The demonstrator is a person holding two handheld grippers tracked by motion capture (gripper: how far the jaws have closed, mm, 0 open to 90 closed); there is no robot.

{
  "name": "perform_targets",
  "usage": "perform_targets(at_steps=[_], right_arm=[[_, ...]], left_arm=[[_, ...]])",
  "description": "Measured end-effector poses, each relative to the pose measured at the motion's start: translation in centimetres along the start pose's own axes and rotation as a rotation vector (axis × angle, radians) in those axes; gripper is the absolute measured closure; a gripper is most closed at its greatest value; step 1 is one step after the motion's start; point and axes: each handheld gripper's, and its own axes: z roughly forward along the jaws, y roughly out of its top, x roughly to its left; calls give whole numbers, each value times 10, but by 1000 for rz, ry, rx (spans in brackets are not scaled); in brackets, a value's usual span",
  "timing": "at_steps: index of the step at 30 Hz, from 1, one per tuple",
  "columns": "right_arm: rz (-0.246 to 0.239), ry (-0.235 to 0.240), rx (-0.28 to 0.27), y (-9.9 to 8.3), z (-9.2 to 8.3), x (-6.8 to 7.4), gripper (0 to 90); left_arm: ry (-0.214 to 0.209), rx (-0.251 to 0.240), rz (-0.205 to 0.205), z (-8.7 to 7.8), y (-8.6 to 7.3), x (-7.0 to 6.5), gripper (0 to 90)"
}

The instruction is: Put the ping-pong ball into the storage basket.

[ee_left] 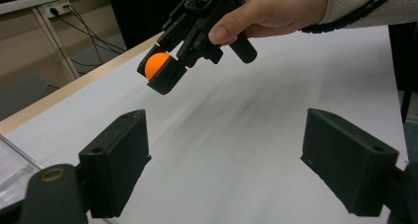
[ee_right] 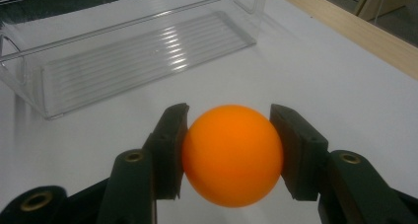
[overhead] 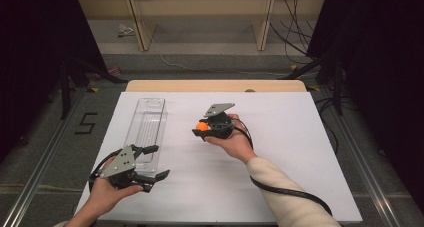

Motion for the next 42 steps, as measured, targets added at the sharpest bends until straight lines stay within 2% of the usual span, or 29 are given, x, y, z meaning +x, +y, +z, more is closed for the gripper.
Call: perform_targets(at_steps=[42], right_arm=[[-8,13,-15,15,13,5,514]], left_arm=[[-2,-1,2,0,0,0,177]])
